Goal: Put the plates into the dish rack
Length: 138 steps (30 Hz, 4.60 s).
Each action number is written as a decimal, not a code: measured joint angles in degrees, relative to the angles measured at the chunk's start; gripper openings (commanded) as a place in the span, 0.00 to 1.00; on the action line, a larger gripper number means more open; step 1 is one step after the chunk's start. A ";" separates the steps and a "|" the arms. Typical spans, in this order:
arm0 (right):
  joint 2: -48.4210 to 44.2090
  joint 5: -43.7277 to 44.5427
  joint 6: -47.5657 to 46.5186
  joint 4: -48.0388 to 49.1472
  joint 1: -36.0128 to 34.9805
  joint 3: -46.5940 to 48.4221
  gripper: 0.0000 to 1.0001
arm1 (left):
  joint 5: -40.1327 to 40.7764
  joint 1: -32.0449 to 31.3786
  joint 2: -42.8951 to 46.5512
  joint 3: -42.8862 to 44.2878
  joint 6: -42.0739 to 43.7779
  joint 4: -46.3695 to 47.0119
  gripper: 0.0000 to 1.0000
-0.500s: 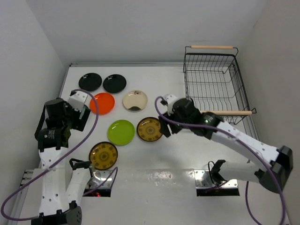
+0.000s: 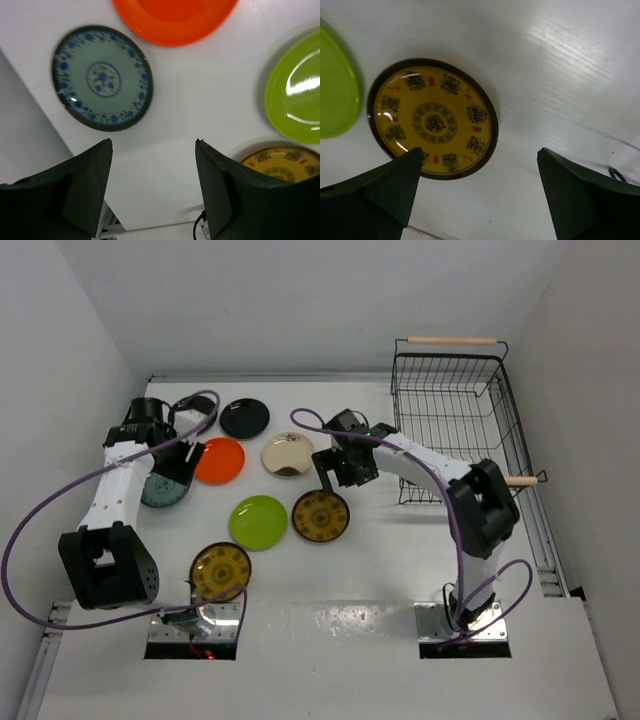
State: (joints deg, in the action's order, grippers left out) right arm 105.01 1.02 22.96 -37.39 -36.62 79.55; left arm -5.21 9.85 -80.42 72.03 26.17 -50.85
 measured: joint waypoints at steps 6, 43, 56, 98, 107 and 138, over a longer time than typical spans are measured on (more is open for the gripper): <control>7.10 -0.24 0.83 0.35 -1.05 -2.25 0.93 | -2.34 -3.41 1.55 -13.29 8.66 -0.48 0.73; -4.87 14.43 -15.82 0.37 20.31 32.24 0.00 | -9.18 -2.49 -7.89 -9.77 10.60 4.72 0.73; -0.13 34.93 -32.96 8.39 35.08 23.52 0.00 | -9.60 -2.69 -14.91 -3.13 8.85 4.42 0.69; -1.75 38.82 -37.07 11.28 42.62 -2.34 0.51 | -10.69 -3.58 -18.27 -7.17 27.78 -11.37 0.81; -2.67 37.42 -35.19 8.92 42.86 0.20 0.78 | -10.43 -9.14 -16.26 -16.55 33.40 -12.31 0.81; -25.57 34.64 -33.16 9.22 34.58 -1.90 0.82 | -4.11 -9.07 -10.27 -25.20 27.58 -2.21 0.00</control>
State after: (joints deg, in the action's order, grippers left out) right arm 79.44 35.66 -10.20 -28.16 -2.04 77.65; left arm -9.32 0.78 -90.70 46.83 53.76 -53.06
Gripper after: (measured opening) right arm 0.820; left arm 0.034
